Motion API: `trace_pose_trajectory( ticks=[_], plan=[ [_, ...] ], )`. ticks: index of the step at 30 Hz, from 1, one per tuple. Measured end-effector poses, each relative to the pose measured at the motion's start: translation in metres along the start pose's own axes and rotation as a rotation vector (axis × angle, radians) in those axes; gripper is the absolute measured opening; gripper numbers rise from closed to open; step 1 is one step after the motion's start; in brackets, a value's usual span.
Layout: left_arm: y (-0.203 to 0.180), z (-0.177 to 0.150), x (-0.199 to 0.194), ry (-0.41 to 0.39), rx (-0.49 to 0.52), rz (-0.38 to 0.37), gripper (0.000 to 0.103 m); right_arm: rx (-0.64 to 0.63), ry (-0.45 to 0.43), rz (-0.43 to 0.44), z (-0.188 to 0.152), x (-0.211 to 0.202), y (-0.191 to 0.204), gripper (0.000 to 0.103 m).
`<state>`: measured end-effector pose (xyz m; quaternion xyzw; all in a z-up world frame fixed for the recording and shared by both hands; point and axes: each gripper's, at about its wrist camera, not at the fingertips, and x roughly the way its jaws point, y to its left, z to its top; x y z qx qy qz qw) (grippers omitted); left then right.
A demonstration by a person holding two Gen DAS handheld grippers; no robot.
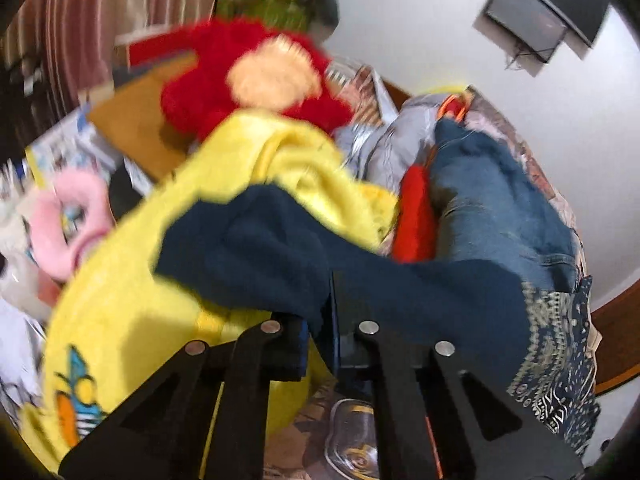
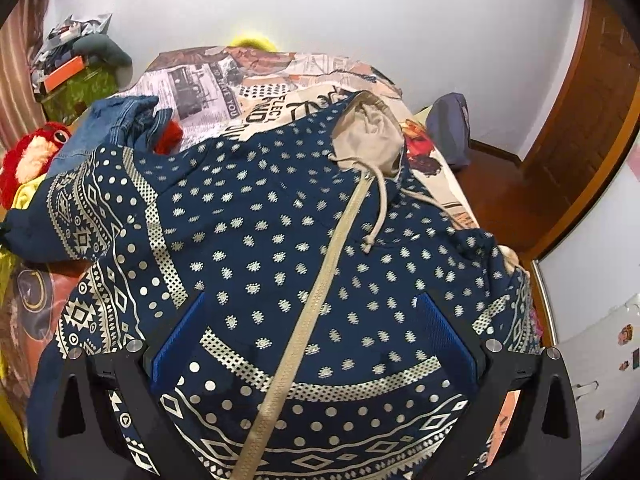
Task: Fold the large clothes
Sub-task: 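Grasp the navy hoodie sleeve cuff with the left gripper and lift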
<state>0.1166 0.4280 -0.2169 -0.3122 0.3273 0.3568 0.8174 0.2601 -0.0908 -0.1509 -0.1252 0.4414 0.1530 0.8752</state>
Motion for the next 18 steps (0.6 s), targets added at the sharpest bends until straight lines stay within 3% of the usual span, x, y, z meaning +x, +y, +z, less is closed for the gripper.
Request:
trace_pose_trajectory(
  ticks=[4, 10, 18],
  plan=[
    [-0.034, 0.012, -0.043, -0.109, 0.092, -0.014, 0.006, 0.007, -0.014, 0.004, 0.004, -0.006, -0.007, 0.101],
    [-0.107, 0.026, -0.109, -0.265, 0.226, -0.114, 0.005, 0.027, -0.039, 0.018, 0.006, -0.016, -0.018, 0.101],
    [-0.225, 0.026, -0.168, -0.349, 0.397, -0.298, 0.004, 0.038, -0.074, 0.019, 0.008, -0.028, -0.039, 0.101]
  ],
)
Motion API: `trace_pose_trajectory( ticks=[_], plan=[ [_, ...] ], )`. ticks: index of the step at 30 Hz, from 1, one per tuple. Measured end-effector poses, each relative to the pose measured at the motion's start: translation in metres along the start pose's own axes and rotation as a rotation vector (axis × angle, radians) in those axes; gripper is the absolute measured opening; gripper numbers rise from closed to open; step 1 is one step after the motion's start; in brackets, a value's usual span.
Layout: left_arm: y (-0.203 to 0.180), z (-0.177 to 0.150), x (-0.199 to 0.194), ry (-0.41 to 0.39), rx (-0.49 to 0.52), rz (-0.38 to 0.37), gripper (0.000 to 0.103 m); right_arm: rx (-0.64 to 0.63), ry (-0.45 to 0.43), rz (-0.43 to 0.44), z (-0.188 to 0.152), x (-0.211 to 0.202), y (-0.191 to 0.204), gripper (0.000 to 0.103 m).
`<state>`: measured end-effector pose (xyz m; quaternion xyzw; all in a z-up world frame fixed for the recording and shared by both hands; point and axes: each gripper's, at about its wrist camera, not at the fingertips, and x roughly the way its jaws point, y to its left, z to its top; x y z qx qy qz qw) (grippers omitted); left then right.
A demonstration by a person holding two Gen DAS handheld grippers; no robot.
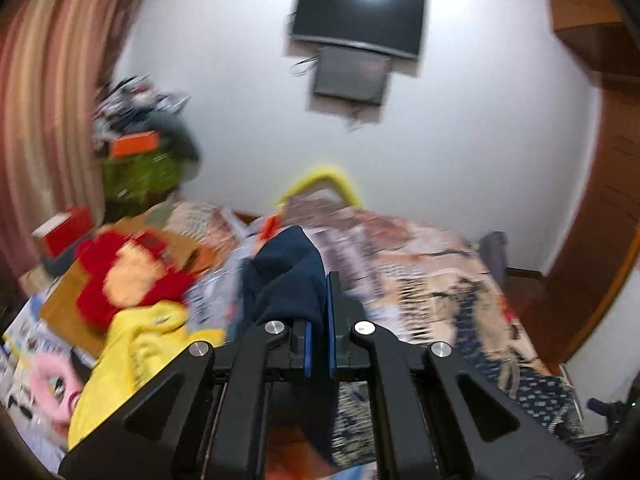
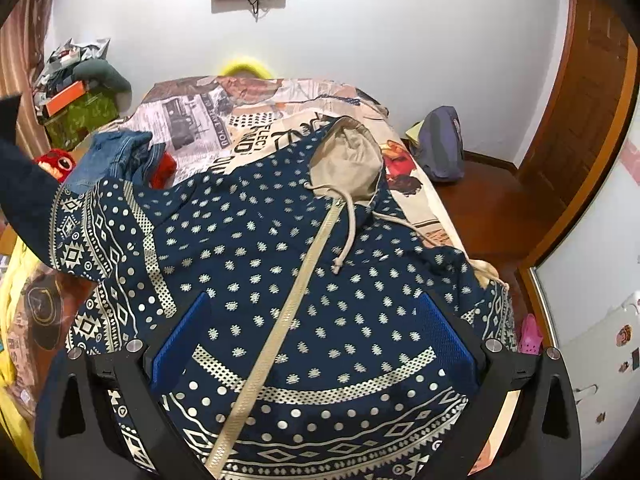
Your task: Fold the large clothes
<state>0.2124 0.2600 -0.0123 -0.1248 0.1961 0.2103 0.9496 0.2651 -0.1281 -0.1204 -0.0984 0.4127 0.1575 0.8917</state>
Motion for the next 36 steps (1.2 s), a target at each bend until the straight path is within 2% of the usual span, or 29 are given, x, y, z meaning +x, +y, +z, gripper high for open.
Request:
trace_pose_trajectory(
  ticks=[8, 11, 13, 17, 19, 23, 27, 31, 34, 36],
  plan=[
    [-0.108, 0.008, 0.011, 0.008, 0.092, -0.199, 0.004, 0.063, -0.021, 0.011, 0.0, -0.005, -0.025, 0.101],
    [-0.151, -0.001, 0.022, 0.042, 0.153, -0.281, 0.004, 0.095, -0.019, 0.019, -0.001, -0.004, -0.034, 0.101],
    [-0.174, -0.01, 0.03, 0.066, 0.199, -0.31, 0.004, 0.105, -0.018, 0.015, -0.003, -0.003, -0.04, 0.101],
    [-0.214, -0.045, 0.048, 0.159, 0.298, -0.367, 0.004, 0.095, -0.014, -0.025, -0.009, 0.0, -0.049, 0.101],
    [-0.234, -0.069, 0.061, 0.239, 0.342, -0.398, 0.004, 0.089, -0.008, -0.04, -0.012, 0.001, -0.053, 0.101],
    [-0.257, -0.114, 0.086, 0.389, 0.399, -0.442, 0.005, 0.097, 0.021, -0.054, -0.021, 0.007, -0.065, 0.101],
    [-0.276, -0.156, 0.099, 0.495, 0.451, -0.466, 0.005, 0.125, 0.05, -0.063, -0.031, 0.013, -0.076, 0.101],
    [-0.288, -0.187, 0.107, 0.585, 0.488, -0.49, 0.005, 0.145, 0.079, -0.072, -0.039, 0.019, -0.085, 0.101],
    [-0.292, -0.198, 0.11, 0.631, 0.506, -0.515, 0.005, 0.149, 0.093, -0.085, -0.043, 0.02, -0.09, 0.101],
    [-0.297, -0.205, 0.106, 0.679, 0.543, -0.533, 0.011, 0.15, 0.098, -0.093, -0.046, 0.019, -0.092, 0.101]
  ],
)
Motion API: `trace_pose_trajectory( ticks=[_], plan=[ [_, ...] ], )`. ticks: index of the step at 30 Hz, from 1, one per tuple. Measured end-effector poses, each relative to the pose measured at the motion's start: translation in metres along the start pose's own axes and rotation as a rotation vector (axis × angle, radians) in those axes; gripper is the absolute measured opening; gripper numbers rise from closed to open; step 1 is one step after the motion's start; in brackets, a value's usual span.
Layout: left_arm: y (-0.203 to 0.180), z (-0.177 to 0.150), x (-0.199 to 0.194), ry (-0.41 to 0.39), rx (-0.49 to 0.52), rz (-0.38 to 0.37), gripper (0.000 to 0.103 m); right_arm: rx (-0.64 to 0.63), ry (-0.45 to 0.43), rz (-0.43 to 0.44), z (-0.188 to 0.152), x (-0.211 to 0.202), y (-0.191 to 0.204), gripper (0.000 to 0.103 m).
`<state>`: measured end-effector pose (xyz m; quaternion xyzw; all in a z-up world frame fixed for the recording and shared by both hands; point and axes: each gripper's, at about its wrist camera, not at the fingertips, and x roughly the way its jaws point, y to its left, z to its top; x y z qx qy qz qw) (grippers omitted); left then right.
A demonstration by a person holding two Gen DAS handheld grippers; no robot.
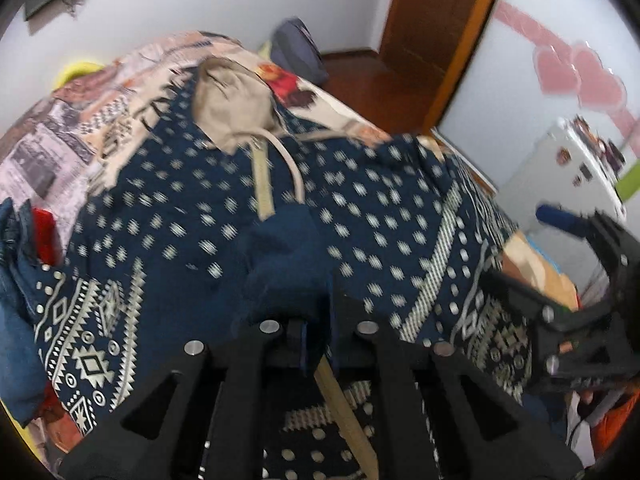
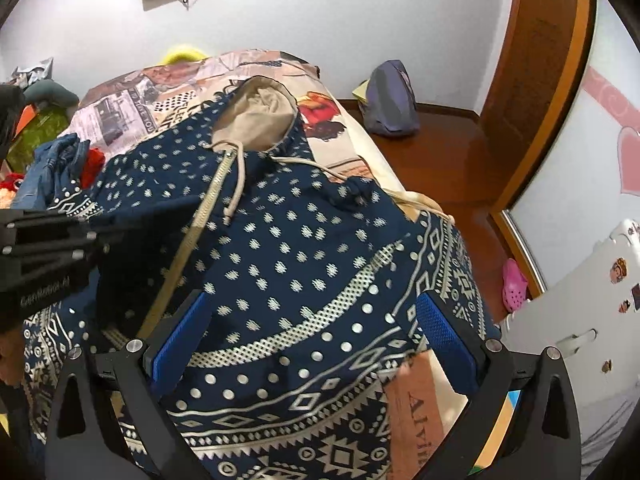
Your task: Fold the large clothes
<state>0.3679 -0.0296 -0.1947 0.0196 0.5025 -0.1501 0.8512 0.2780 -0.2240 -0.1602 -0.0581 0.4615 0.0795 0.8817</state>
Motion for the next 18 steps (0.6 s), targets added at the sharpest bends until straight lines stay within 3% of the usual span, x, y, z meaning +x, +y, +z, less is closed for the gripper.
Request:
trace_pose_trajectory(
  ticks=[2, 6, 11, 18],
  plan=[
    [-0.007, -0.002, 0.0, 0.034, 0.027, 0.012, 0.018, -0.002, 0.002, -0.006, -0.001, -0.002, -0.002, 0.101],
    [-0.018, -0.014, -0.021, 0.032, 0.115, 0.089, 0.047, -0.015, -0.001, -0.013, -0.001, -0.008, -0.002, 0.101],
    [-0.003, -0.029, -0.064, -0.045, 0.108, 0.134, 0.056, -0.057, -0.022, 0.002, 0.004, -0.016, 0.012, 0.101],
    [0.061, -0.065, -0.101, -0.066, 0.04, 0.314, 0.062, -0.173, -0.029, 0.044, 0.009, -0.011, 0.055, 0.101]
  ],
)
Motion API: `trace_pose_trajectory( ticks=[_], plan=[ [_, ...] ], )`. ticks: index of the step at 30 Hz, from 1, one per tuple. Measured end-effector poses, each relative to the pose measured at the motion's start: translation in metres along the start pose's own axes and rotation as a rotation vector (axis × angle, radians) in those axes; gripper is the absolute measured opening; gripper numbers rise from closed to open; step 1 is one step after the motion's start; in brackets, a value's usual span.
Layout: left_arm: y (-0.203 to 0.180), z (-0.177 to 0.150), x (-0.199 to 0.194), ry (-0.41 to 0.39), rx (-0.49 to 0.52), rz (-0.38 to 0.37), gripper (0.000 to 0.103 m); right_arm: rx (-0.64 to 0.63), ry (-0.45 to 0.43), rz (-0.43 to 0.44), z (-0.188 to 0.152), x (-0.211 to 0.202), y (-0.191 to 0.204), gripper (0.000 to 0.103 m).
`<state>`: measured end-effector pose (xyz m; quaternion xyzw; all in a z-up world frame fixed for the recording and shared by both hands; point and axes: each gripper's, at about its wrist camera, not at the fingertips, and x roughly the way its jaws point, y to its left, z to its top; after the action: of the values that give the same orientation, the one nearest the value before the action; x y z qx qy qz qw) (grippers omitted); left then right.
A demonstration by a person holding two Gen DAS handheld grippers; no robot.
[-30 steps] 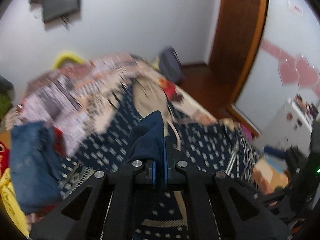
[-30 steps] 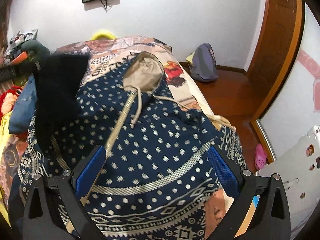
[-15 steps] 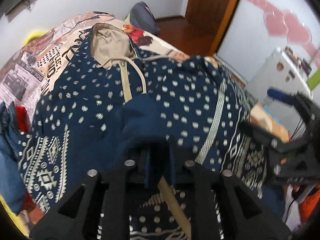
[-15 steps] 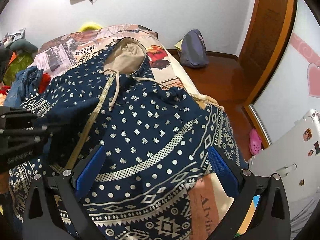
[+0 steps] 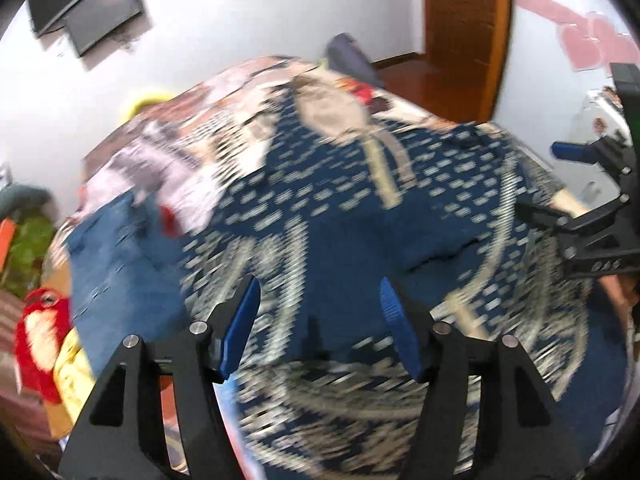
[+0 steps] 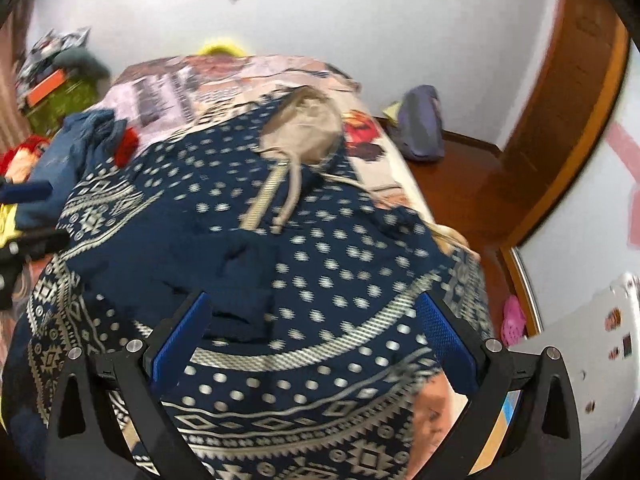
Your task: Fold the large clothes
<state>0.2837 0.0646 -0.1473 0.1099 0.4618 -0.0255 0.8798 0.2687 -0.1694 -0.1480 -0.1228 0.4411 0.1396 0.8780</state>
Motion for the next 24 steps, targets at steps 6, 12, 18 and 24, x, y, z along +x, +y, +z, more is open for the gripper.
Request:
trace_pose_trajectory(
  ticks=[6, 12, 18, 24],
  plan=[
    [0.062, -0.051, 0.019, 0.102, -0.149, 0.004, 0.062, -0.082, 0.086, 0.041, 0.002, 0.037, 0.037, 0.099],
    [0.089, -0.093, 0.043, 0.17, -0.254, 0.023, 0.062, -0.111, 0.183, 0.127, 0.001, 0.071, 0.063, 0.078],
    [0.097, -0.107, 0.065, 0.179, -0.325, -0.027, 0.062, -0.15, 0.228, 0.137, 0.0, 0.095, 0.08, 0.055],
    [0.1, -0.095, 0.084, 0.163, -0.405, -0.093, 0.062, -0.153, 0.199, 0.12, 0.01, 0.1, 0.083, 0.022]
  ],
)
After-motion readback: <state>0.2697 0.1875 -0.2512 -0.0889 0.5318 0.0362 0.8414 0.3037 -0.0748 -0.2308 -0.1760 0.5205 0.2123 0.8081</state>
